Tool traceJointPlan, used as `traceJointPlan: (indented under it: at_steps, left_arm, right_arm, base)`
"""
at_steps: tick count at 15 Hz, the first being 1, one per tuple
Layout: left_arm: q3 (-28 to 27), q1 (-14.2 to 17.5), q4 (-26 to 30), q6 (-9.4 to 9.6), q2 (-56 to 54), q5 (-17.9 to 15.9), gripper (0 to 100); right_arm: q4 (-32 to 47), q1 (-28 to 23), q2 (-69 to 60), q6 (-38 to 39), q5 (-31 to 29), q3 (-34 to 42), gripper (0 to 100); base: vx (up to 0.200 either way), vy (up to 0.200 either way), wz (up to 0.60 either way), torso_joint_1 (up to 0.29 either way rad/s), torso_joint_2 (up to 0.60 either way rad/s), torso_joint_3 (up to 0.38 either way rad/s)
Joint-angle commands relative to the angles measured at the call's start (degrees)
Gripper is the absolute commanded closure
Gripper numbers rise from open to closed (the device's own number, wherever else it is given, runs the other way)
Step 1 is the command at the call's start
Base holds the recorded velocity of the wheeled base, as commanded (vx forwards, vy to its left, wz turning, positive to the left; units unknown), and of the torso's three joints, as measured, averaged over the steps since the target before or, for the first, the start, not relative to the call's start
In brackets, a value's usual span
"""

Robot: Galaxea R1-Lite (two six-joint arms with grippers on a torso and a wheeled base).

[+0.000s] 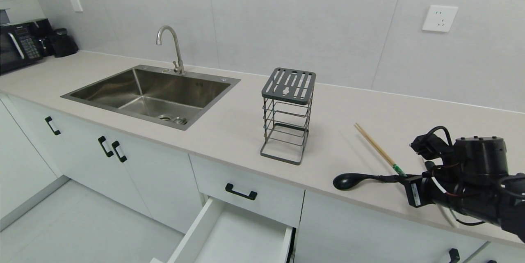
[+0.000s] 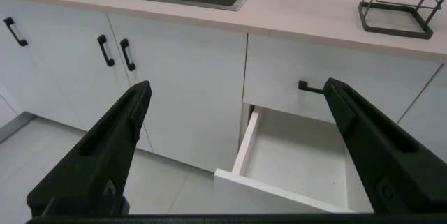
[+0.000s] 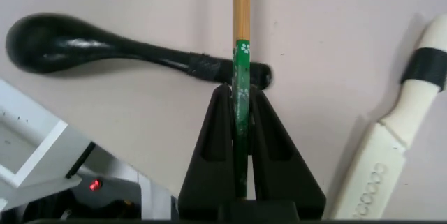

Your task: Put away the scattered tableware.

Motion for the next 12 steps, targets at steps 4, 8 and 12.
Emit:
traceJointPlan:
  at_steps: [4,8,12]
  left_arm:
    - [0.0,0.0,0.0,0.02,0.1,0.0,0]
    - [0.0,0.0,0.0,0.02,0.1,0.0,0]
    - [0.0,0.0,0.0,0.02,0.1,0.0,0]
  right_arm:
    - [-0.4,-0.5,-8.9,-0.3,0.2,2.1,100]
    - [-1.5,0.3,-18.6,-0.7,4.4,2.0,100]
    - [-7.1,7.4,-26.3,-1.3,7.8,1.9,100]
  base:
    - [0.000,0.000,0.00,0.000,0.00,0.000]
    - [0.000,0.000,0.00,0.000,0.00,0.000]
    - [0.000,0.000,0.00,0.000,0.00,0.000]
